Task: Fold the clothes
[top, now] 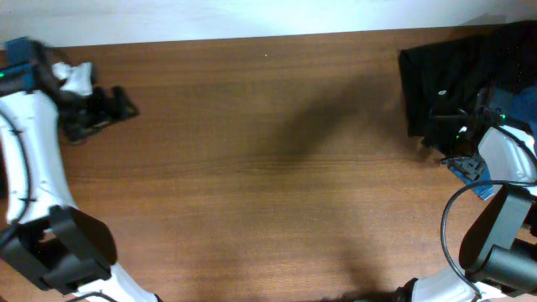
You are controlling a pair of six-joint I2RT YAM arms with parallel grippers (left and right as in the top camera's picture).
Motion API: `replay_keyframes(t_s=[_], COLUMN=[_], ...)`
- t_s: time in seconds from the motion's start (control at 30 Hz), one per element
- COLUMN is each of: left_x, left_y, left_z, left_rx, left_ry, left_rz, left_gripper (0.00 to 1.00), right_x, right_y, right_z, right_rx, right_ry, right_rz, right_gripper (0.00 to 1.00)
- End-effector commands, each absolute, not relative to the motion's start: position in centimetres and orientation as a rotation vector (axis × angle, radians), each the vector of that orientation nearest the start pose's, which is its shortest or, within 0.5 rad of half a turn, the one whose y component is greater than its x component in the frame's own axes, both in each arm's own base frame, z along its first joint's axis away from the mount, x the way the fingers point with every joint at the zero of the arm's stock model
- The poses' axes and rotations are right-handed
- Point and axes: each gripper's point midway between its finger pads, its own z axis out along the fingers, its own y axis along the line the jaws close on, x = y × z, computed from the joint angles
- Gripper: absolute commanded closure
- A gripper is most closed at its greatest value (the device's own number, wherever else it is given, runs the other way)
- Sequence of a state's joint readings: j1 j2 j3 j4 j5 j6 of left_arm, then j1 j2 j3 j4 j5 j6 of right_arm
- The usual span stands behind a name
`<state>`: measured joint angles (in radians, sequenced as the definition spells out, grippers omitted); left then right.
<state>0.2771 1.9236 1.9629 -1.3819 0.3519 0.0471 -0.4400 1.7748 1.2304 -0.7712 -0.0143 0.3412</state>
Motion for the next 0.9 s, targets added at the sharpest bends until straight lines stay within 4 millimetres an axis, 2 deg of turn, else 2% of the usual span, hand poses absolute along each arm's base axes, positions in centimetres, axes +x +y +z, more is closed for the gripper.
replay_keyframes(t_s=[0.0,0.13,0.27,0.37,0.6,0.87], left_x=[38.7,36.2,34.8,34.2,33.5,32.9], left_y=[1.2,-4.2,-8.4,-10.5,-12.7,-12.7], left_z=[25.0,27.5,28.2,28.2,28.2,28.0], left_rx=[-0.126,0.071,0.235,0.321,0.409,0.413], left_ry=[2.75,2.737,2.728,2.728,2.725,2.748], left_rz=[-0.432,-0.462,-0.491,-0.507,-0.524,-0.525], left_gripper=[0.01,0.0,0.01,0.01,0.0,0.01], right_x=[34.3,34.3,34.3,34.3,34.3,34.3], right_y=[-16.5,-16.5,-16.5,-16.5,-16.5,-16.5], right_z=[6.7,6.7,6.7,6.7,6.7,6.7], right_rx=[1.113,1.113,1.113,1.113,1.113,1.113], right_ry=[2.637,2.636,2.636,2.636,2.636,2.637], right_rz=[-0.025,-0.025,-0.025,-0.025,-0.025,-0.025], right_gripper=[0.01,0.02,0.01,0.02,0.01,0.01])
